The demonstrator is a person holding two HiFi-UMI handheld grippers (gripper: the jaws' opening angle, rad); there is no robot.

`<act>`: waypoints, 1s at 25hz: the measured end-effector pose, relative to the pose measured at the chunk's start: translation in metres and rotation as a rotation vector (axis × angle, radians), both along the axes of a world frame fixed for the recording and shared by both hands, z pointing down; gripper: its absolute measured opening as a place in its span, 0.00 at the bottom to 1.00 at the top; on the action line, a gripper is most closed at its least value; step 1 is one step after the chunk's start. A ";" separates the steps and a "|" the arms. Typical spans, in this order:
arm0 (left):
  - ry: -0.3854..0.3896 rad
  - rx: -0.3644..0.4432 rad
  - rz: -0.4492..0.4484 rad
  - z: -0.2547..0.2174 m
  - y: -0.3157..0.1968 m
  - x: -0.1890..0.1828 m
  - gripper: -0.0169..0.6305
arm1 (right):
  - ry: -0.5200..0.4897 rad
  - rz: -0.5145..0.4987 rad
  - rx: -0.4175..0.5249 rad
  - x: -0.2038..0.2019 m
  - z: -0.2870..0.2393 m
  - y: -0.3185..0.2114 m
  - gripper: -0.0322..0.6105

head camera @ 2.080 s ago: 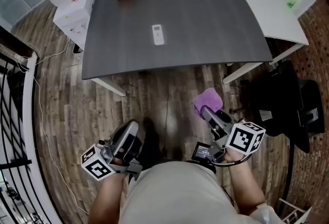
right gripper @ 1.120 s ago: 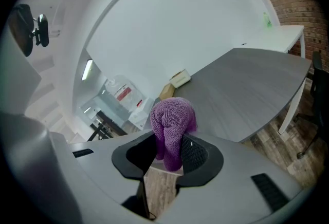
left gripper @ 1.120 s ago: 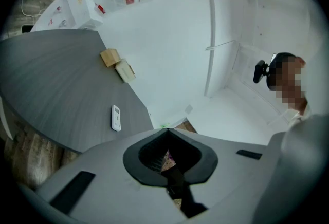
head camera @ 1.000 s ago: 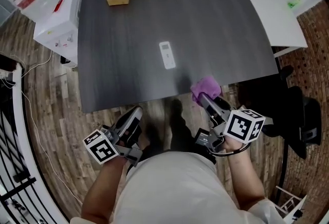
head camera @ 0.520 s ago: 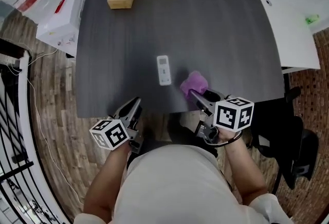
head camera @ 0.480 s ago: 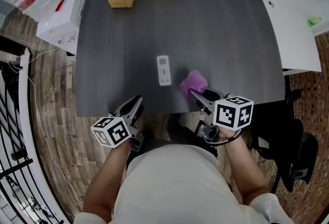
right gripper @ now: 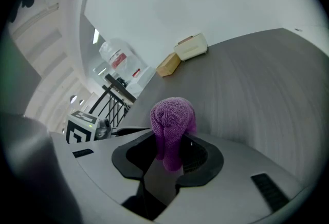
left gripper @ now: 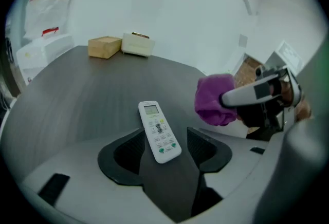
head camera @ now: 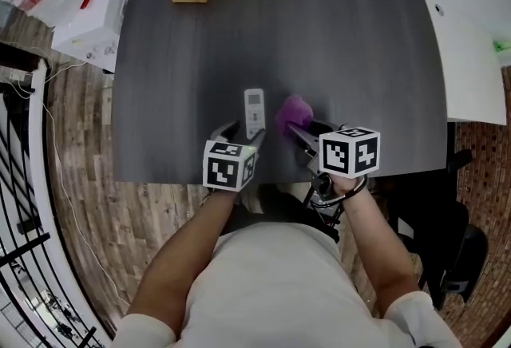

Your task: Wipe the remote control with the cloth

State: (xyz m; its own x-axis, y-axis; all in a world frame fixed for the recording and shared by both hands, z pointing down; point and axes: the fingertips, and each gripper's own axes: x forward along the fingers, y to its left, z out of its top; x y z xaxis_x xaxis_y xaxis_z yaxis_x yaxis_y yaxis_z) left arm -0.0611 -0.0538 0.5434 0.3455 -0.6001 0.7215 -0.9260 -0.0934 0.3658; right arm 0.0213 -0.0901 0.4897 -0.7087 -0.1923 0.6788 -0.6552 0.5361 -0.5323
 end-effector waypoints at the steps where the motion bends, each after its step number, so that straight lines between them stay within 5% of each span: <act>1: -0.033 -0.015 0.010 0.007 -0.004 0.000 0.39 | 0.009 -0.010 0.001 -0.005 0.003 -0.004 0.23; 6: -0.076 -0.090 0.045 0.033 -0.011 0.001 0.39 | 0.038 -0.083 -0.016 -0.035 0.019 -0.020 0.23; 15: 0.074 -0.107 -0.032 0.043 -0.016 0.005 0.33 | 0.000 -0.290 -0.159 -0.102 0.045 -0.022 0.23; 19: 0.119 -0.096 -0.101 0.042 -0.017 0.000 0.31 | -0.005 -0.278 -0.259 -0.110 0.059 -0.025 0.23; 25: 0.166 -0.077 -0.167 0.041 -0.017 -0.003 0.28 | 0.030 -0.214 -0.270 -0.085 0.065 -0.038 0.23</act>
